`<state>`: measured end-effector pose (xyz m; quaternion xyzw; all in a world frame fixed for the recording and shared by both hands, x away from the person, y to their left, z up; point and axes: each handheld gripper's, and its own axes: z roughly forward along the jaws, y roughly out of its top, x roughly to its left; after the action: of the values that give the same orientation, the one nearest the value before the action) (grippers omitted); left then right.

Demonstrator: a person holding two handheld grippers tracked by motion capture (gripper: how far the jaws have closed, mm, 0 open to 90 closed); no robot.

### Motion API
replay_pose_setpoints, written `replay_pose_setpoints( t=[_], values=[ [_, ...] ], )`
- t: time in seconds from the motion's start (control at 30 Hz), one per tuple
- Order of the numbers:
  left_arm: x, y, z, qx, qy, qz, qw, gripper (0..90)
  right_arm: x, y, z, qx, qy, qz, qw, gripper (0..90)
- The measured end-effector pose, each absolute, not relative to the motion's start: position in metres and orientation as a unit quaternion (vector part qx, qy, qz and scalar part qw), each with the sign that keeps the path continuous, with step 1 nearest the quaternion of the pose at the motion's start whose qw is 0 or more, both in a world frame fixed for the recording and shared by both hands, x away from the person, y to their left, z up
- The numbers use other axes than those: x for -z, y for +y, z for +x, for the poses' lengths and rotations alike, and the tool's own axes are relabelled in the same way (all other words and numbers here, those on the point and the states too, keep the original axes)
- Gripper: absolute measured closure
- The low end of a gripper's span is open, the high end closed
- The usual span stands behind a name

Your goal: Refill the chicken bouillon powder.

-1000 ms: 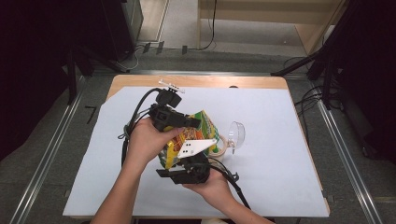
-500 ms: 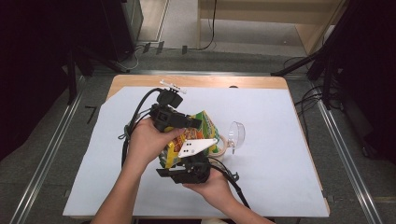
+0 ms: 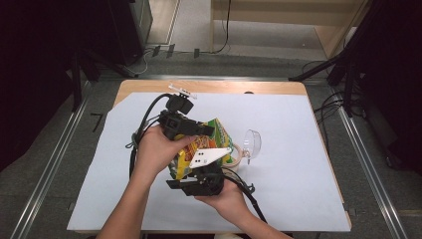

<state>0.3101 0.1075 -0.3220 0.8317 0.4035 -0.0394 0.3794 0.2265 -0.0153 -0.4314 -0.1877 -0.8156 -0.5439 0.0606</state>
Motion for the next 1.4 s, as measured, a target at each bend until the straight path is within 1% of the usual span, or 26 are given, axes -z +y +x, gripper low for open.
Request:
replay_pose_setpoints(
  t=[0.6,1.4],
  values=[
    [0.3242,0.1095,0.3125,0.043,0.411,0.828,0.38,77.5,0.4312,-0.015,0.2266,0.541,-0.817,-0.19,0.064,70.6],
    [0.322,0.1079,0.3097,0.034,0.404,0.83,0.383,77.6,0.4318,-0.0154,0.2273,0.54,-0.819,-0.186,0.05,70.8]
  ],
)
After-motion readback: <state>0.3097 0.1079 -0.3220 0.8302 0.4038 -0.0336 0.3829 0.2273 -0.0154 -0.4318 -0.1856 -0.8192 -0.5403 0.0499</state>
